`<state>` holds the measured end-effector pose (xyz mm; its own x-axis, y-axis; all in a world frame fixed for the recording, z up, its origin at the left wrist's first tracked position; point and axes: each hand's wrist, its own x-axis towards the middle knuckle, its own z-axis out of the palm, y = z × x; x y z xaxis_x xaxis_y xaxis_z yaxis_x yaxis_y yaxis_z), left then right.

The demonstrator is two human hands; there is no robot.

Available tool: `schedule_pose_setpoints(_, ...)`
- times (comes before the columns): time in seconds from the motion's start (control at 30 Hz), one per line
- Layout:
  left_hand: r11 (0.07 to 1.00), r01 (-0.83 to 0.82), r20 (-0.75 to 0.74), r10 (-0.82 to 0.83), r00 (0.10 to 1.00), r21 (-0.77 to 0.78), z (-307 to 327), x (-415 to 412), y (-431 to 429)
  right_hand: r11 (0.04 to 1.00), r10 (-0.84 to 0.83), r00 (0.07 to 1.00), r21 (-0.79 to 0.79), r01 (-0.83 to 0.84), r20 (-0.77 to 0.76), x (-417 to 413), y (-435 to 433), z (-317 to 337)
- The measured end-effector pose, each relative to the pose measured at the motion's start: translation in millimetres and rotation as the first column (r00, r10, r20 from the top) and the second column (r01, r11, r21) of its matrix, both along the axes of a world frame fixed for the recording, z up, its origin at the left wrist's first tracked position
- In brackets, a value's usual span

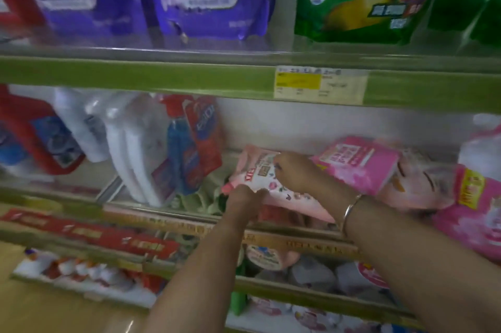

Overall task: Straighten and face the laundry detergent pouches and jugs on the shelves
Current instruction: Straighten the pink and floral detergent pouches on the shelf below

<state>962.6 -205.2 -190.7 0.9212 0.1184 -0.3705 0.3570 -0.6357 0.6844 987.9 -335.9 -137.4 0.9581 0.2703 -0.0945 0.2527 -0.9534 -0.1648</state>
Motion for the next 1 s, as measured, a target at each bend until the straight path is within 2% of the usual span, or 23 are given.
schedule_pose_setpoints(0.13, 0.962, -0.219, -0.083, 0.208, 0.975, -0.164, -6.7, 9.2, -10.1, 0.998, 0.009, 0.998, -0.057, -0.012, -0.064, 42.5, 12.3, -5.5)
schedule_pose_setpoints(0.33, 0.865, -0.439, -0.181, 0.404, 0.897, -0.245, -7.1, 24.4, -16.1, 0.997, -0.028, 0.98, -0.079, 0.012, -0.199, 72.3, 3.1, -27.0)
schedule_pose_setpoints(0.4, 0.793, -0.53, -0.23, 0.48, 0.847, -0.3, -11.3, 29.8, -20.1, 0.998, -0.042, 0.966, -0.049, 0.03, -0.254, 78.9, 0.5, -28.8)
schedule_pose_setpoints(0.53, 0.555, -0.696, -0.382, 0.585, 0.716, -0.455, -19.6, 34.9, -24.4, 0.996, -0.089, 0.952, -0.001, 0.093, -0.292, 96.2, -5.3, -32.8)
schedule_pose_setpoints(0.7, 0.402, -0.745, -0.396, 0.659, 0.639, -0.532, -18.3, 37.8, -27.3, 0.977, -0.157, 0.921, 0.083, 0.198, -0.356, 103.4, -11.9, -31.1)
schedule_pose_setpoints(0.8, 0.428, -0.712, -0.301, 0.696, 0.653, -0.556, -7.2, 42.4, -30.2, 0.955, -0.199, 0.924, 0.148, 0.258, -0.327, 104.4, -14.1, -24.0)
schedule_pose_setpoints(0.9, 0.563, -0.634, -0.103, 0.699, 0.707, -0.531, 11.6, 50.3, -23.3, 0.9, -0.278, 0.914, 0.252, 0.355, -0.295, 103.5, -14.9, -16.5)
schedule_pose_setpoints(1.0, 0.679, -0.521, 0.097, 0.651, 0.753, -0.517, 38.3, 58.9, -11.4, 0.733, -0.405, 0.878, 0.482, 0.479, -0.256, 100.0, -11.1, -8.6)
